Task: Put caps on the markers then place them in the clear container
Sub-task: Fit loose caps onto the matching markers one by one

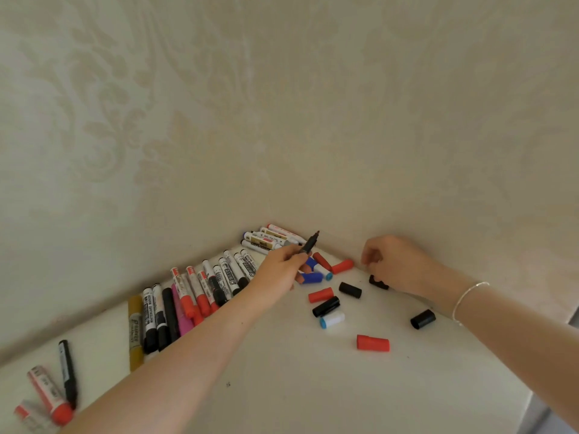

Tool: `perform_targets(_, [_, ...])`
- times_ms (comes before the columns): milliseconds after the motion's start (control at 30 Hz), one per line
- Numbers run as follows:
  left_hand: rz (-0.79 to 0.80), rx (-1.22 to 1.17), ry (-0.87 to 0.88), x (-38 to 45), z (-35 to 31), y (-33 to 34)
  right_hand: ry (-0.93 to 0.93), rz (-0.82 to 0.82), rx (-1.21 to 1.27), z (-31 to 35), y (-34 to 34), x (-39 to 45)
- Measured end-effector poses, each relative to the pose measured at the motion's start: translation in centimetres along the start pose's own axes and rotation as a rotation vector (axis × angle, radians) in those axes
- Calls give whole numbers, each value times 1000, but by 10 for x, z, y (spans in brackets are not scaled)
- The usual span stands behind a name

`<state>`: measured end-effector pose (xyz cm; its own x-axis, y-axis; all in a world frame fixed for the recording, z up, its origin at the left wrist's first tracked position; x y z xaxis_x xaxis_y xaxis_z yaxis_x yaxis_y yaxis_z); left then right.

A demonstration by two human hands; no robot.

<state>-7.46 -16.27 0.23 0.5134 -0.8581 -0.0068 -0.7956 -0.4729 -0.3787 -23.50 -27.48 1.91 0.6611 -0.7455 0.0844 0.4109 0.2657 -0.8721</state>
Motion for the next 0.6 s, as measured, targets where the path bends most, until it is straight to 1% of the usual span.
perform_targets(167, [-45,-28,-99,0,8,-7,32,119,-71,-5,4,2])
perform_targets(333, [-71,-73,-138,-2,12,-13,-36,48,-81,1,11,6])
perform_targets(433, [-82,-102,-150,-4,11,-16,-99,61,-132,16,24,14])
perform_targets(600, [-69,-140,-157,-5,9,-21,-116,55,-163,37,45,36])
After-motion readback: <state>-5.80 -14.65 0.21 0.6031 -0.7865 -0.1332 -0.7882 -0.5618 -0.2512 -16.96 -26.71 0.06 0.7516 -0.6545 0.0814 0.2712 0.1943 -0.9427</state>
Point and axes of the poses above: each hand's wrist, its own x-axis towards the middle knuckle, its own y-axis out of the palm, z = x × y, the point moved 4 cm from there along x, towards the middle knuckle, and after that the axes turned 1 degree about -z, right-handed, at the moved point
